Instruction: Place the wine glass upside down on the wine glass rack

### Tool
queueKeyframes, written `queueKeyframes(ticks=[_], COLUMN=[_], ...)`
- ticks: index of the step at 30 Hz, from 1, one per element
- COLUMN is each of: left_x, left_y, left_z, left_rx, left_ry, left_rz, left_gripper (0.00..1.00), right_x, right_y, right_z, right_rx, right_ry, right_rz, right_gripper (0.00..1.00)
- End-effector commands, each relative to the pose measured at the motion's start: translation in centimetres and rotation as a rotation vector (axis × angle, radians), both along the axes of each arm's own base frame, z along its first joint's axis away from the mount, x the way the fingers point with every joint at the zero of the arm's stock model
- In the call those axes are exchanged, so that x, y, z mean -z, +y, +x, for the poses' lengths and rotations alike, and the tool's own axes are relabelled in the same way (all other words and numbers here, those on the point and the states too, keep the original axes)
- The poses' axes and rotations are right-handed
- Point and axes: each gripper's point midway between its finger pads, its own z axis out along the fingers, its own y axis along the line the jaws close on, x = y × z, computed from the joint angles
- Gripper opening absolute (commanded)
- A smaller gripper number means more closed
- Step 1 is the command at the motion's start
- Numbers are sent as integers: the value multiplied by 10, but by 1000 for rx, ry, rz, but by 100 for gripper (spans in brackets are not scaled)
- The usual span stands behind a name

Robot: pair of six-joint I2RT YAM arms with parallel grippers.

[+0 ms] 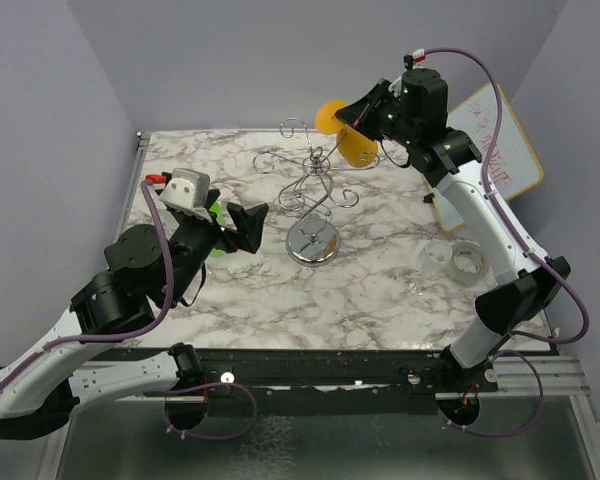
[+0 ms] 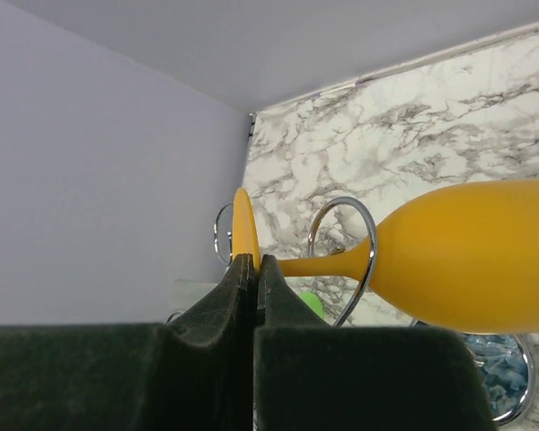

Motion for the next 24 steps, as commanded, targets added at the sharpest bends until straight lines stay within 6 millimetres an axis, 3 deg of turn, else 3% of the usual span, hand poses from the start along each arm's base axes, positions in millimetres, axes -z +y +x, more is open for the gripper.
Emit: queueKeyframes(ticks=[1, 8, 18, 24], left_x=[6, 10, 14, 14], left_y=[-5, -9, -9, -7], left_z=[-2, -1, -2, -3], left_rx=[26, 29, 33, 30], left_ry=[14, 24, 36, 36], left_rz=[7, 14, -3, -11], left_gripper=[99, 99, 99, 99], right_x=[-16, -19, -5, -2], right_y=[-6, -5, 19, 13], right_z=[14, 21, 22, 17], right_rx=[58, 59, -63, -46], right_ry=[-83, -117, -92, -76], right_rz=[-13, -35, -40, -40], right_gripper=[1, 4, 16, 33])
